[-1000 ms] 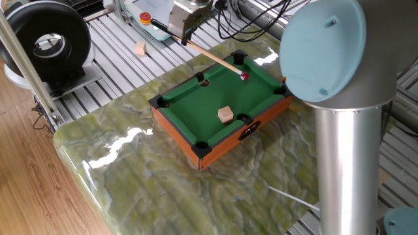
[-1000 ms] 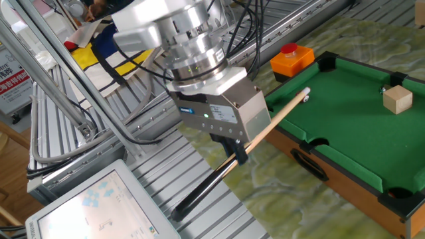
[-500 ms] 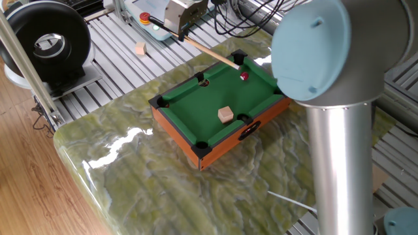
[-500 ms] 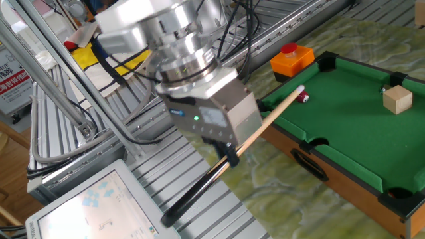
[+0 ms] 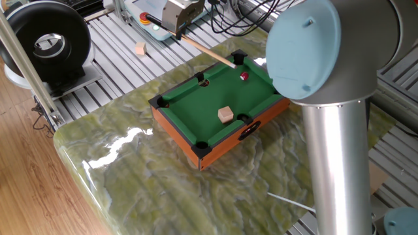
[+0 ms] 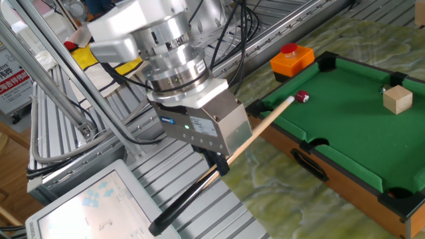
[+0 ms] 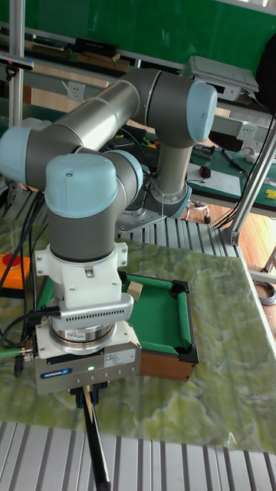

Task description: Hit the pool ball

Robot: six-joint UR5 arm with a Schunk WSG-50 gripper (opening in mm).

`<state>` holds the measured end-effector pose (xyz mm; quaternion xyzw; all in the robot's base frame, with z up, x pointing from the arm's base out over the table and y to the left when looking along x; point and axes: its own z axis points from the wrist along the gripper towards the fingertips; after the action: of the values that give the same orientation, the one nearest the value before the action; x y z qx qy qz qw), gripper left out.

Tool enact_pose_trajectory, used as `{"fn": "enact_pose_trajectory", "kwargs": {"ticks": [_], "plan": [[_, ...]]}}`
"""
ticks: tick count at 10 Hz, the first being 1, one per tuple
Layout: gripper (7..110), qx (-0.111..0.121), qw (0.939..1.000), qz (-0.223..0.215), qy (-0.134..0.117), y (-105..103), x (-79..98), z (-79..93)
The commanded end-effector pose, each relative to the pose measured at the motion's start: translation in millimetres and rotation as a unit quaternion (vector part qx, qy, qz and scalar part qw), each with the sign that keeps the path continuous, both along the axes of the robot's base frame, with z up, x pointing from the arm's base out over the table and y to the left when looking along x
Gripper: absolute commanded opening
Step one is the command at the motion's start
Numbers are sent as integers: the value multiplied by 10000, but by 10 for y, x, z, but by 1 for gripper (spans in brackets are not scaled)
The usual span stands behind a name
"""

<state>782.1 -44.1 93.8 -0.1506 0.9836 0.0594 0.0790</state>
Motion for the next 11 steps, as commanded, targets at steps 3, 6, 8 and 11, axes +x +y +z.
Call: {"fn": "enact_pose_trajectory", "kwargs": {"ticks": [3, 6, 8, 11], "plan": [[7, 120, 9990, 11, -421, 17, 230, -32], [7, 160, 9990, 3, -412, 1, 170, -12], [7, 182, 9990, -33, -399, -20, 100, -67], [7, 170, 9992, -43, -366, -50, -12, -115]]}}
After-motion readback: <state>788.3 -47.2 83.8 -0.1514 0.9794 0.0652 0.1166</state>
